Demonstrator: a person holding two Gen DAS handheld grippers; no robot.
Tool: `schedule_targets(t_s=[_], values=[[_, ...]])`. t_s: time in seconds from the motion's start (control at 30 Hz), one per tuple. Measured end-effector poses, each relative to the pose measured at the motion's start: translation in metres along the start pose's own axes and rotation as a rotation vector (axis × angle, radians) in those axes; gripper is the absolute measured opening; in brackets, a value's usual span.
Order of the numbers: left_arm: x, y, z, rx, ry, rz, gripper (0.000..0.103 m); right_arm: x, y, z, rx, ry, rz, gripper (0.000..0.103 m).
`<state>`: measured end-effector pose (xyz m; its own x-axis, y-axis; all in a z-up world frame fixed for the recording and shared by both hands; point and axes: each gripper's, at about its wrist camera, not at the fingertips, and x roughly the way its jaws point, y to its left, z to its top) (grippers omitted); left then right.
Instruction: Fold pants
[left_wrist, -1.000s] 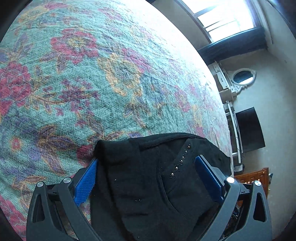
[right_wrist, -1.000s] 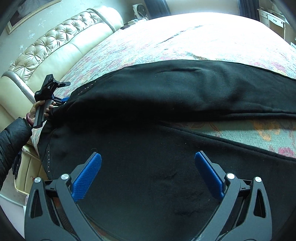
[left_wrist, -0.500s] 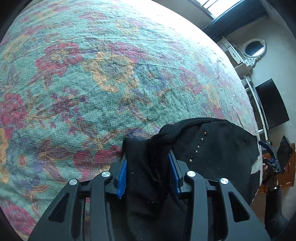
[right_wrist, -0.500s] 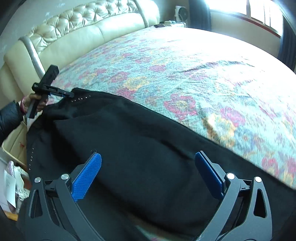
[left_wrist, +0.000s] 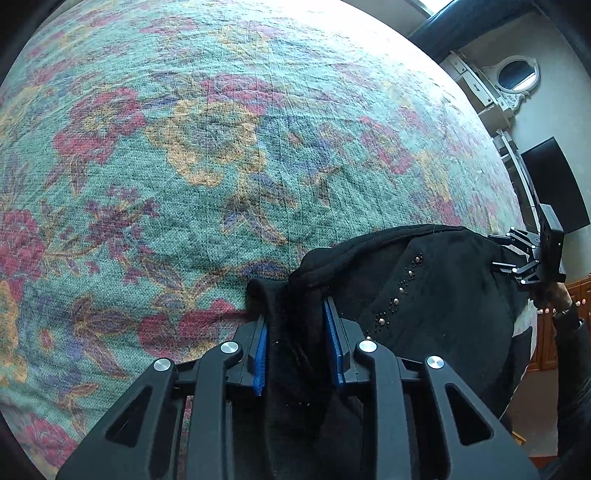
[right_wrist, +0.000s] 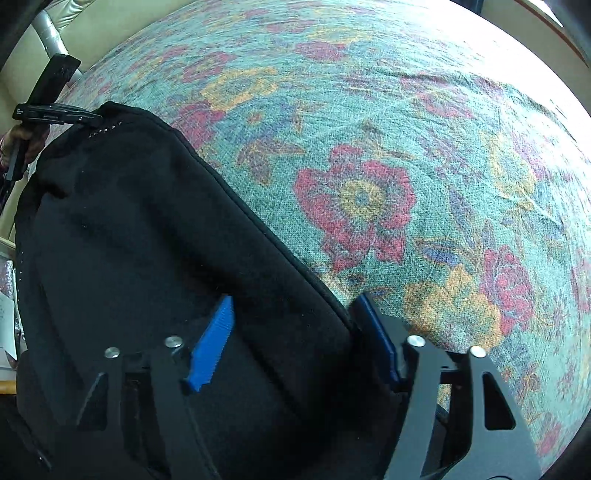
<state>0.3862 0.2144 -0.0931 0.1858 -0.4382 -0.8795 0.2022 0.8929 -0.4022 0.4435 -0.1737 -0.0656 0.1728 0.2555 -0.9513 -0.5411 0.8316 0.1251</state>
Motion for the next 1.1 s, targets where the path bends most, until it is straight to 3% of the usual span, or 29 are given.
schedule_targets(t_s=[0.03, 0.07, 0.17, 0.33, 0.47, 0.67, 0.8, 0.93, 1.1], values=[[0.0, -0.001, -0.001, 0.003, -0.001, 0.004, 0.028, -0.004, -0.001, 0.0, 0.011, 0.003, 0.015, 0.036], [0.0, -0.002, -0.001, 0.003, 0.0, 0.007, 0.028, -0.007, -0.003, -0.002, 0.024, 0.009, 0.036, 0.014], [-0.002, -0.006, -0.001, 0.01, -0.004, 0.018, 0.024, -0.015, 0.011, -0.009, -0.011, 0.001, -0.01, 0.009], [-0.011, -0.014, -0.008, 0.01, -0.05, -0.001, 0.019, -0.053, 0.046, -0.033, -0.058, -0.165, -0.159, 0.009], [-0.035, -0.018, -0.022, 0.007, -0.135, -0.117, 0.019, -0.086, 0.085, -0.068, -0.093, -0.283, -0.263, 0.009], [-0.088, -0.032, -0.071, 0.037, -0.259, -0.284, 0.019, -0.129, 0.143, -0.144, -0.089, -0.436, -0.34, 0.009], [-0.118, -0.043, -0.124, 0.062, -0.31, -0.345, 0.02, -0.133, 0.187, -0.201, -0.143, -0.456, -0.424, 0.009], [-0.123, -0.038, -0.185, 0.032, -0.314, -0.337, 0.028, -0.112, 0.217, -0.246, -0.184, -0.417, -0.466, 0.014], [-0.123, -0.013, -0.24, -0.059, -0.329, -0.321, 0.041, -0.083, 0.224, -0.268, -0.117, -0.336, -0.377, 0.037]])
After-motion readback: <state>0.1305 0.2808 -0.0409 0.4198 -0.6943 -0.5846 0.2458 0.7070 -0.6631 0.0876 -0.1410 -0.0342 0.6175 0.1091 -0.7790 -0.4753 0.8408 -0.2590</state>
